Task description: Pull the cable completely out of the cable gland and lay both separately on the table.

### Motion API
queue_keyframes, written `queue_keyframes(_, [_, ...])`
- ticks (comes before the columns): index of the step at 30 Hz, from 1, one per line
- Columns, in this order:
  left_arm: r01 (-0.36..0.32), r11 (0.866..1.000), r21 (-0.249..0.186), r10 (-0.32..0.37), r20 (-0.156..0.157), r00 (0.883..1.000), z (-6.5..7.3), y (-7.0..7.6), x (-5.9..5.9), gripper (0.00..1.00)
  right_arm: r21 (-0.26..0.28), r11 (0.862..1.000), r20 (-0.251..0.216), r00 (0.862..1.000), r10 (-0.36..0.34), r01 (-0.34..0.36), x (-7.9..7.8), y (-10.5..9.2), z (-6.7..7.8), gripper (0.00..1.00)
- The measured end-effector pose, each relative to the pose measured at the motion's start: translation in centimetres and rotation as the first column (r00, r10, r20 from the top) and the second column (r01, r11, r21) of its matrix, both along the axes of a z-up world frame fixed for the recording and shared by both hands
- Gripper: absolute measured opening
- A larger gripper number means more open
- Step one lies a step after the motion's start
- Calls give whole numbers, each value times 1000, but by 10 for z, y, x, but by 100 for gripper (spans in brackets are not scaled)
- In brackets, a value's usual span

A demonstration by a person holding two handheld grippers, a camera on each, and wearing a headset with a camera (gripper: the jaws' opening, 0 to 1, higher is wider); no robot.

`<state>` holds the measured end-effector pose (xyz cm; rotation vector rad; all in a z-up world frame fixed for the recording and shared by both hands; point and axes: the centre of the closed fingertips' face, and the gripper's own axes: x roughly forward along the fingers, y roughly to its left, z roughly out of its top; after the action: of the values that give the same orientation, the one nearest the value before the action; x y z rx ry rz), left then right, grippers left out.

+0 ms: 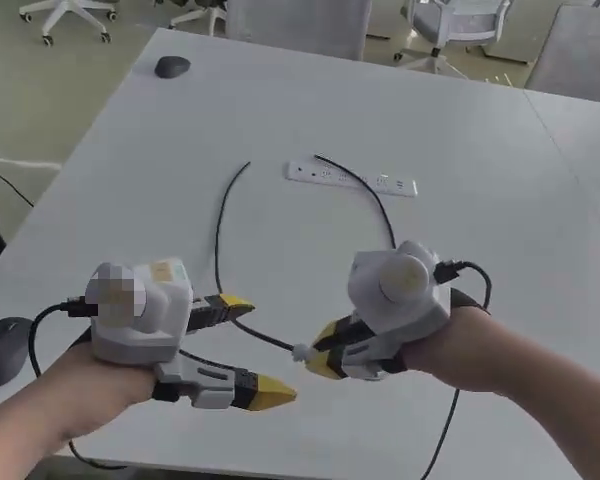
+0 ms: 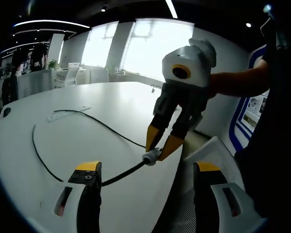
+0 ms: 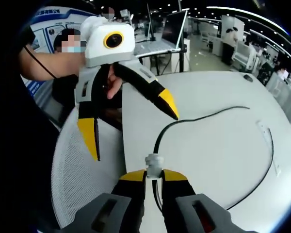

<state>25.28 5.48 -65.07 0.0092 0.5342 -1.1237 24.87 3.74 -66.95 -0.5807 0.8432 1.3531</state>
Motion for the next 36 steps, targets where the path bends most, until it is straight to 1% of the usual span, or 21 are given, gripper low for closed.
queue_keyframes(4, [41, 999, 14, -41, -2, 999, -4, -8, -2, 71, -17, 998, 38, 997, 62, -62, -4, -3, 7, 6])
queue_keyframes(5, [51, 999, 16, -51, -1, 999, -4, -10, -3, 70, -25, 997, 54, 995, 79, -78, -5, -4, 8, 6])
queue_keyframes(7, [62, 998, 16, -62, -5, 998, -6, -12, -2, 68, -34, 994, 70, 991, 111, -109, -7, -5, 9, 6])
queue_keyframes(8, [61, 998, 15, -61, -4, 998, -6, -12, -2, 68, -41, 993, 77, 990, 116, -114, -7, -6, 9, 6])
queue_keyframes(10, [62, 998, 10, -62, -2, 998, -5, -14, -2, 68, -32, 993, 79, 990, 119, -117, -8, -6, 11, 6])
queue_keyframes(13, [87, 996, 4, -87, 4, 996, -4, -17, -4, 63, -23, 991, 83, 988, 130, -128, -10, -6, 13, 6])
queue_keyframes(15, [103, 995, 4, -103, 9, 995, -5, -19, -6, 59, -35, 987, 102, 982, 157, -154, -12, -7, 12, 6])
queue_keyframes(16, [109, 994, 2, -109, 12, 994, -4, -19, -7, 57, -38, 986, 104, 981, 165, -162, -13, -8, 12, 6])
queue_keyframes(18, [116, 993, -7, -116, 9, 993, -3, -21, -7, 56, -45, 983, 114, 977, 181, -177, -14, -9, 12, 6])
queue_keyframes(19, [127, 992, -15, -127, 18, 992, -2, -22, -7, 53, -46, 982, 116, 976, 185, -180, -14, -10, 12, 6])
queue_keyframes(21, [140, 990, -20, -139, 23, 990, 0, -23, -8, 44, -39, 983, 113, 977, 182, -179, -14, -10, 13, 6])
queue_keyframes(22, [142, 989, -30, -141, 28, 990, 1, -25, -7, 42, -34, 984, 111, 977, 180, -177, -13, -10, 14, 6])
queue_keyframes(24, [153, 988, -30, -152, 26, 988, 0, -26, -8, 38, -28, 984, 113, 978, 177, -175, -13, -11, 16, 6])
queue_keyframes(26, [168, 986, -15, -167, 27, 986, -2, -28, -11, 35, -24, 984, 117, 977, 176, -174, -13, -10, 17, 6])
queue_keyframes(27, [170, 985, -15, -169, 28, 985, -3, -29, -11, 35, -24, 984, 118, 977, 177, -176, -13, -10, 17, 6])
queue_keyframes(29, [170, 985, -24, -169, 25, 985, -2, -30, -11, 35, -28, 982, 124, 975, 187, -185, -14, -11, 17, 6])
queue_keyframes(33, [186, 982, -42, -185, 25, 982, 1, -34, -13, 29, -31, 980, 128, 971, 200, -198, -14, -11, 15, 6])
queue_keyframes(36, [195, 979, -58, -193, 30, 981, 4, -35, -14, 25, -19, 980, 119, 972, 201, -200, -16, -10, 16, 6])
